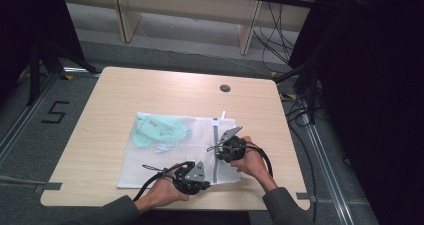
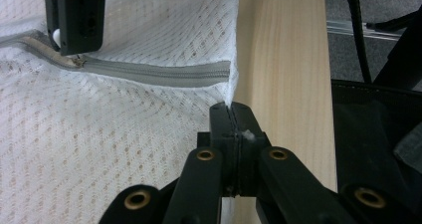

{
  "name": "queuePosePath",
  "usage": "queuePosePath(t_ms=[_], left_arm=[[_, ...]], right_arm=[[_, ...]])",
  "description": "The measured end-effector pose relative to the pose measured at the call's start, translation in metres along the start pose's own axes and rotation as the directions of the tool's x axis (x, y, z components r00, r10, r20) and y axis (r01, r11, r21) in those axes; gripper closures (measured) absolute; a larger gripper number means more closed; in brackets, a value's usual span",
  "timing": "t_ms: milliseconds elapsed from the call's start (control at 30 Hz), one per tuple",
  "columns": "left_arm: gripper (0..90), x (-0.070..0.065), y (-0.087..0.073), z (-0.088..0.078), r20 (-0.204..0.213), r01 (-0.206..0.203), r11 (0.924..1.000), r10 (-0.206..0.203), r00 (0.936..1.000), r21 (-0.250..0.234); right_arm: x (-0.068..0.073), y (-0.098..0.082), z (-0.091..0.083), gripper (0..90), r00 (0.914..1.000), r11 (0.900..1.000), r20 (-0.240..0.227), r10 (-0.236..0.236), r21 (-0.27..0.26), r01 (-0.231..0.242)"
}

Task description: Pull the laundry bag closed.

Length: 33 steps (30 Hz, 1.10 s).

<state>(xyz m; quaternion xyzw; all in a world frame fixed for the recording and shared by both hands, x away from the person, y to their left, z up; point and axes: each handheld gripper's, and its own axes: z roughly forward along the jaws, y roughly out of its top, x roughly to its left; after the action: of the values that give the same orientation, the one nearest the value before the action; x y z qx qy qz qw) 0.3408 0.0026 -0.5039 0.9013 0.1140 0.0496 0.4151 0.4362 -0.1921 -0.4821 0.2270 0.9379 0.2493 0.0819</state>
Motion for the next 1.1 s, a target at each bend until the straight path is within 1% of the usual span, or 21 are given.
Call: queuePosePath(t_ms=[167,200,267,300,333,367,400,433,467,500,533,600,667,733,767,833,933,967,1000,1033,1100], left_arm=[[89.4,0.001,0.0,-0.001,0.001,-0.009,0.9999,0.009,1.0,0.007],[89.4,0.001,0.0,-0.001,-0.001,-0.005,1.0,0.005,1.0,0.002],[89.4,0.001,0.0,-0.001,0.0,-0.006,1.0,0.006,1.0,0.005],[89.4,0.002,0.0,-0.001,0.001,-0.006,1.0,0.006,1.0,0.007],[89.4,0.002,0.0,-0.001,0.001,-0.006,1.0,0.006,1.0,0.007],[89.4,0.002,0.0,-0.001,0.004,-0.005,1.0,0.005,1.0,0.009],[89.4,0.002,0.0,-0.001,0.007,-0.003,1.0,0.003,1.0,0.009],[89.4,0.001,0.0,-0.001,0.008,-0.003,1.0,0.003,1.0,0.007],[89.4,0.001,0.0,-0.001,0.01,0.003,1.0,-0.003,0.9999,0.003],[89.4,0.001,0.0,-0.001,0.011,-0.004,0.9999,0.004,0.9999,0.011],[89.4,0.001,0.0,-0.001,0.006,-0.005,0.9999,0.005,1.0,0.009],[89.4,0.002,0.0,-0.001,0.005,-0.002,1.0,0.002,1.0,0.008],[89.4,0.002,0.0,-0.002,0.006,0.002,1.0,-0.002,1.0,0.005],[89.4,0.002,0.0,-0.002,0.009,0.004,1.0,-0.004,1.0,0.007],[89.4,0.002,-0.001,-0.001,0.012,0.016,0.9998,-0.016,0.9998,-0.009],[89.4,0.001,0.0,-0.001,0.008,0.013,0.9999,-0.013,0.9999,-0.001],[89.4,0.002,0.0,-0.001,0.01,0.015,0.9999,-0.015,0.9998,-0.008],[89.4,0.002,0.0,-0.001,0.009,0.016,0.9998,-0.016,0.9998,-0.01],[89.4,0.002,0.0,-0.002,0.007,0.015,0.9999,-0.015,0.9999,-0.005],[89.4,0.002,0.0,-0.002,0.005,0.016,0.9999,-0.016,0.9999,-0.004],[89.4,0.002,0.0,-0.002,0.007,0.019,0.9998,-0.019,0.9998,-0.005]], right_arm=[[-0.002,0.001,-0.001,86.7,1.0,1.0,0.0,0.007,-0.008,-0.007],[-0.004,0.001,0.0,86.7,1.0,1.0,0.005,-0.002,-0.014,0.002],[-0.005,0.001,-0.001,86.7,0.9999,1.0,-0.007,0.015,-0.002,-0.015],[-0.005,0.001,0.0,86.7,0.9999,1.0,0.0,0.012,-0.019,-0.012],[-0.005,0.001,0.0,86.7,1.0,1.0,-0.002,0.008,-0.016,-0.008],[-0.006,0.001,-0.001,86.7,1.0,1.0,-0.004,0.002,-0.009,-0.002],[-0.01,0.003,0.0,86.7,0.9983,0.998,-0.003,-0.059,-0.027,0.059],[-0.008,0.003,0.0,86.7,0.9995,0.999,0.004,-0.031,-0.018,0.031],[-0.008,0.003,0.0,86.7,0.9993,0.999,0.009,-0.036,-0.026,0.036],[-0.006,0.004,-0.002,86.7,1.0,1.0,0.008,0.0,-0.016,0.0],[-0.006,0.004,-0.002,86.7,0.9999,1.0,0.013,0.005,-0.006,-0.005],[-0.008,0.005,-0.001,86.7,1.0,1.0,0.007,-0.004,-0.012,0.004],[-0.009,0.005,-0.001,86.7,0.9999,1.0,0.012,0.007,-0.01,-0.007],[-0.01,0.006,0.0,86.7,0.9999,1.0,0.015,-0.003,-0.012,0.003],[-0.011,0.006,0.002,86.7,0.9998,1.0,0.019,0.003,-0.021,-0.003],[-0.014,0.007,0.002,86.7,0.9998,1.0,0.01,-0.015,-0.018,0.015],[-0.014,0.007,0.001,86.7,0.9999,1.0,0.017,0.003,-0.017,-0.003],[-0.014,0.007,0.002,86.7,0.9998,0.999,0.017,0.01,-0.034,-0.009],[-0.015,0.008,0.001,86.7,0.9998,1.0,0.019,0.002,-0.018,-0.001],[-0.015,0.008,0.002,86.7,0.9998,1.0,0.016,0.008,-0.026,-0.007],[-0.017,0.009,0.003,86.7,0.9996,0.999,0.018,-0.02,-0.027,0.021]])
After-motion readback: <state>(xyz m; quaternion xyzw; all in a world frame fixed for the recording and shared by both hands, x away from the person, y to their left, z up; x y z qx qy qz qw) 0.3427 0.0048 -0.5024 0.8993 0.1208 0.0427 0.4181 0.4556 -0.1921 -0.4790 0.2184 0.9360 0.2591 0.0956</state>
